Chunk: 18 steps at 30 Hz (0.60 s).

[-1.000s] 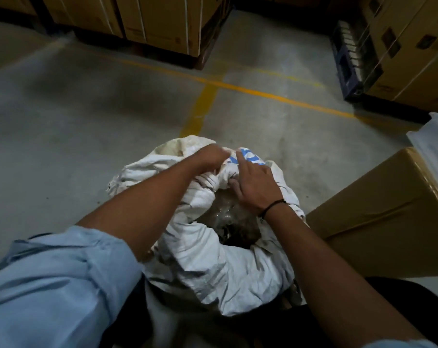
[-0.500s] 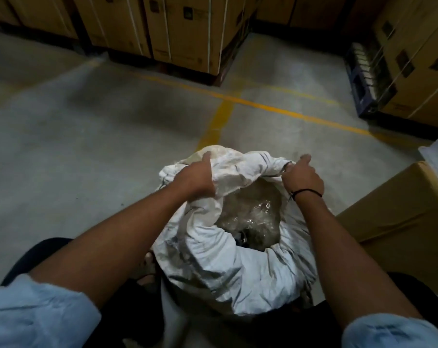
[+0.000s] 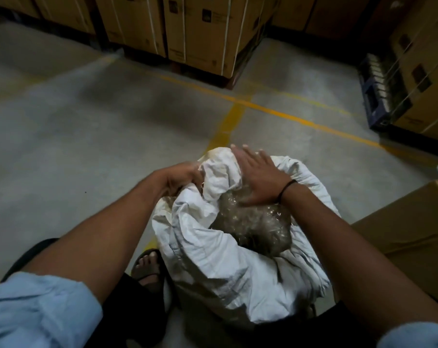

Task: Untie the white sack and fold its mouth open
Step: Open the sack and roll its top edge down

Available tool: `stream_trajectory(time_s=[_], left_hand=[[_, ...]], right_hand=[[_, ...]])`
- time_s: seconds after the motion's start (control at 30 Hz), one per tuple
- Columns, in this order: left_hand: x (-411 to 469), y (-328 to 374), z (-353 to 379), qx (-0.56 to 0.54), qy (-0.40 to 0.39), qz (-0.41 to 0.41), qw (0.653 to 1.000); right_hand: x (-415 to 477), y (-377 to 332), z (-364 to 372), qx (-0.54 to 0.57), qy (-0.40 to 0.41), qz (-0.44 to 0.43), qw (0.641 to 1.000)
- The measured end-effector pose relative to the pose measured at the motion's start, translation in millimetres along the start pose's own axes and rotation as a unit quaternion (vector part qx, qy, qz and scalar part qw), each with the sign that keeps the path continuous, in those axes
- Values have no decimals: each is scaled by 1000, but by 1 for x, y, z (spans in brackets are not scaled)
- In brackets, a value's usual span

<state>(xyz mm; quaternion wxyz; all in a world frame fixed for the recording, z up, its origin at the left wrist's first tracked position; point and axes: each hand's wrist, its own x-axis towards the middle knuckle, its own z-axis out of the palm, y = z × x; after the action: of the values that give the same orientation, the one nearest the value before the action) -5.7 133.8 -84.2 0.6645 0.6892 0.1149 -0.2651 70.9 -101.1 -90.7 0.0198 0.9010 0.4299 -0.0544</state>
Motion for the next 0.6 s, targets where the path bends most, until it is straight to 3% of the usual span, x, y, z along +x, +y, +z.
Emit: stream_trajectory(time_s=[0.1,0.2,0.27,0.3,0.33,0.37,0.43,0.5,0.53,0.57,0.6], left_hand=[[-2,2,3,-152,-76,-13,985],[9,-7,4,-320,-63,7,945],[18,-23,-6,-325,-72,-11,943],[21,-27,-12,-240,-61,-25,969],[25,-29,-17,-86,-42,-38,995],[25,-25,-19,92,1,-46,995],[26,-10,-15,301,157,-47,939],[16,21,5,463,311,36,829],[11,35,18,529,334,74,777],[6,45,32,568,319,78,755],[2,48,47,590,282,47,755]], right_hand=[[7,-8,29,0,4,4,1000],[15,-6,23,114,51,70,990],[21,2,0,181,53,74,979],[23,7,-11,206,42,76,975],[23,13,-18,229,29,87,969],[23,18,-21,251,16,107,962],[22,22,-18,308,-3,155,939],[24,22,-13,364,2,183,913],[27,23,-15,385,17,195,902],[29,23,-18,405,39,209,889],[32,23,-21,419,64,227,877]])
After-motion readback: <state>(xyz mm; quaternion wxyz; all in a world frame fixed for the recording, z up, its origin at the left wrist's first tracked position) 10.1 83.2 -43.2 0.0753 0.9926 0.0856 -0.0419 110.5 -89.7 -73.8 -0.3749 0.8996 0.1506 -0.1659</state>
